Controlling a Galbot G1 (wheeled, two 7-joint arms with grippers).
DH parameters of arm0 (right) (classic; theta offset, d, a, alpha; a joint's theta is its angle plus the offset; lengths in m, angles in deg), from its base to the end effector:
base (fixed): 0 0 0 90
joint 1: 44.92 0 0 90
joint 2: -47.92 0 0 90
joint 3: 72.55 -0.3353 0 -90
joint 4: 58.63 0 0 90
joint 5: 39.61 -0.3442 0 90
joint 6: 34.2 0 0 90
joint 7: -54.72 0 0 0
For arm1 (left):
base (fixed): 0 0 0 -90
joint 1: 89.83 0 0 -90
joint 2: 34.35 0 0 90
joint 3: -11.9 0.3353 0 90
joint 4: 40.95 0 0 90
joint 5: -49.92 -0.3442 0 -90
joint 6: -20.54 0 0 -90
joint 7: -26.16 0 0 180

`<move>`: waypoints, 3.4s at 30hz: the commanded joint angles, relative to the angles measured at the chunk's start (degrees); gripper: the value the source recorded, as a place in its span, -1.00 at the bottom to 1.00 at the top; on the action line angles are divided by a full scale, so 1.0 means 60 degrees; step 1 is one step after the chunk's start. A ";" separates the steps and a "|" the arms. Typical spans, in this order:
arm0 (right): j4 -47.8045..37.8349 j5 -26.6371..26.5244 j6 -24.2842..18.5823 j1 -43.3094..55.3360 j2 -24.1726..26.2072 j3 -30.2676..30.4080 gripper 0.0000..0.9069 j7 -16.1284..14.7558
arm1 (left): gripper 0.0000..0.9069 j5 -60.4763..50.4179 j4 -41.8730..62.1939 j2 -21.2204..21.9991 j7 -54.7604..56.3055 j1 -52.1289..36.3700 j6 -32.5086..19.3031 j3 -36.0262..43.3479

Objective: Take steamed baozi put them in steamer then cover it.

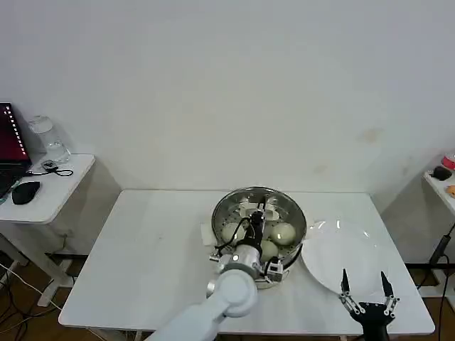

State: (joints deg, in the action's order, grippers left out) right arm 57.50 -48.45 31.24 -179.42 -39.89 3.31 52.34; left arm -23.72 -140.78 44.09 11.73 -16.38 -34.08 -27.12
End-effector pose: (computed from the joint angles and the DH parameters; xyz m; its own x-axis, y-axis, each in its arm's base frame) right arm 0.0871 -0.0825 -0.3389 -0.9805 0.1468 -0.1308 0.1553 0.9862 -0.0569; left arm 0.2969 -0.2027 -0.2495 -0.9511 0.3038 0.0552 0.0689 0.0343 0.9970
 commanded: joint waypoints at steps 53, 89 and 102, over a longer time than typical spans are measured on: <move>0.0036 -0.0416 0.0954 0.0180 0.0657 -0.0145 1.00 0.0477 | 1.00 0.7436 -0.5538 -0.3982 0.4447 0.3905 -0.3410 -0.5098; -0.0647 -0.1168 0.1076 0.0803 0.1545 -0.0164 1.00 0.0680 | 1.00 1.4714 -0.0627 -0.1773 0.0733 0.7502 -1.1351 -1.1735; -0.0939 -0.1060 0.1105 0.0834 0.1459 -0.0013 1.00 0.0615 | 1.00 1.4690 -0.0240 -0.1212 0.0448 0.8019 -1.1953 -1.1662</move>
State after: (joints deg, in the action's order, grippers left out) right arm 52.75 -54.90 37.71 -174.71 -31.27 2.86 56.08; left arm 61.67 -144.55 34.46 16.38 28.78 -101.33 -95.29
